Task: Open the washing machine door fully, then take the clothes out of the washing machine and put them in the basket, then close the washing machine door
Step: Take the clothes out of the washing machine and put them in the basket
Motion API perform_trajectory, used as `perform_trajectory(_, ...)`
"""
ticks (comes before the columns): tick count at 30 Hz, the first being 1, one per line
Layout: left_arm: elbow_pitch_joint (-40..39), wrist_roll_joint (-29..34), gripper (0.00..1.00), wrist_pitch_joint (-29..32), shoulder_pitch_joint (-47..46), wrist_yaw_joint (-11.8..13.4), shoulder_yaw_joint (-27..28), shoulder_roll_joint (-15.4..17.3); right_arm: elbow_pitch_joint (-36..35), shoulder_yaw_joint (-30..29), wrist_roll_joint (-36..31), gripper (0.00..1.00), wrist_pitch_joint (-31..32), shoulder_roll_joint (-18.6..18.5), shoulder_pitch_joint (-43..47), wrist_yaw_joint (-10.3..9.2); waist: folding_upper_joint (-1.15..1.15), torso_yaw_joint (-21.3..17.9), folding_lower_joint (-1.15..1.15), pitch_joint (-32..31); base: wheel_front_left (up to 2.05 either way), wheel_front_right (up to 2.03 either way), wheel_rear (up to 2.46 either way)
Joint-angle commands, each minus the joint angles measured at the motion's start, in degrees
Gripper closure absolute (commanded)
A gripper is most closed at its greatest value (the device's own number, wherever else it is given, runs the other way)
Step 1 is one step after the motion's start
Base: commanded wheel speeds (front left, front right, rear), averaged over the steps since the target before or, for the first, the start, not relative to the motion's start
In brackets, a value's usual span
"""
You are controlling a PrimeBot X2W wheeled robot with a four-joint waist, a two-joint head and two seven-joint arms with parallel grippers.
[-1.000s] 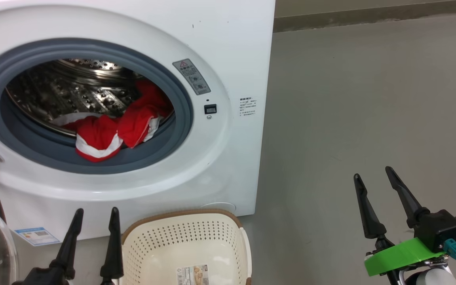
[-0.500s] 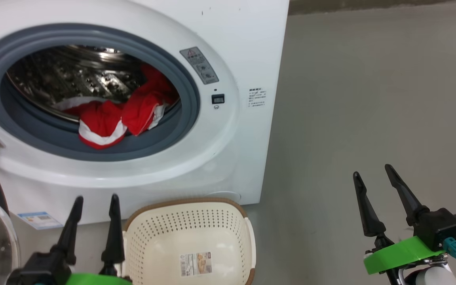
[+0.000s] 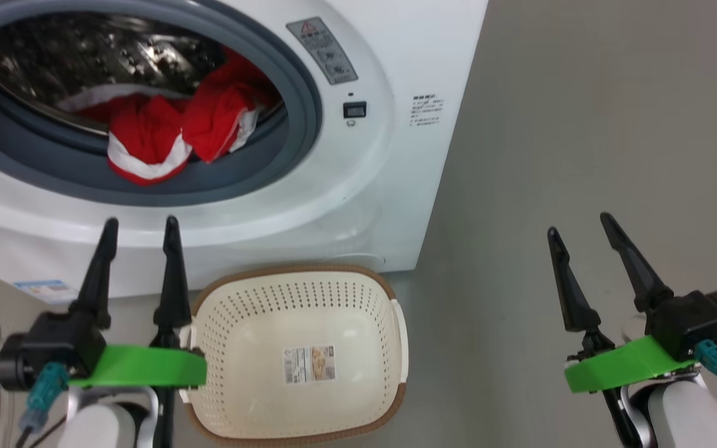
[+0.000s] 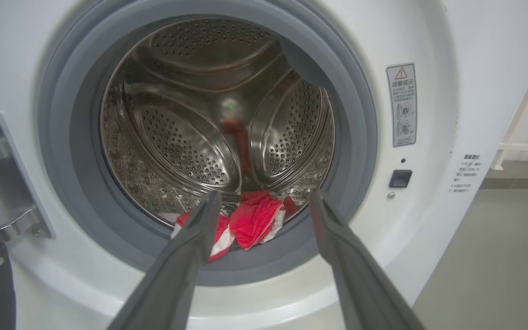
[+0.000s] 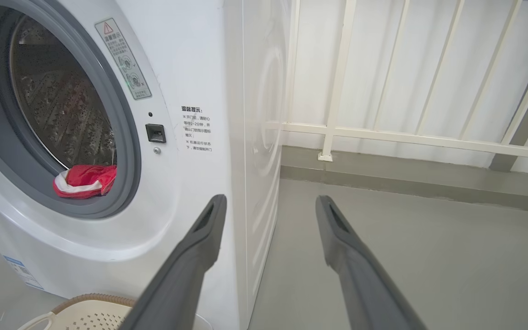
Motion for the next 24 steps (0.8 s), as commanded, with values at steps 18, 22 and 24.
perform_trajectory(18,8.52,4.15,0.00,2.72,-20.61,0.82,0.52,3.98,-3.48,2.30,-0.78,0.00,-0.37,-0.52,-6.76,0.03,0.00,-0.77,0.00,13.19,0.00,0.00,0.00)
perform_trajectory(22,11.46,5.23,0.00,5.94,-25.14,1.22,0.02,5.22,-3.40,1.95,-1.09,0.00,-0.37,-0.70,-7.34,0.03,0.00,-1.07,0.00,14.72,0.00,0.00,0.00)
perform_trajectory(24,12.82,6.17,0.00,7.36,-26.97,1.86,-0.28,5.86,-3.40,1.95,-1.17,0.00,-0.37,-0.67,-7.58,0.03,0.00,-1.34,0.00,15.31,0.00,0.00,0.00)
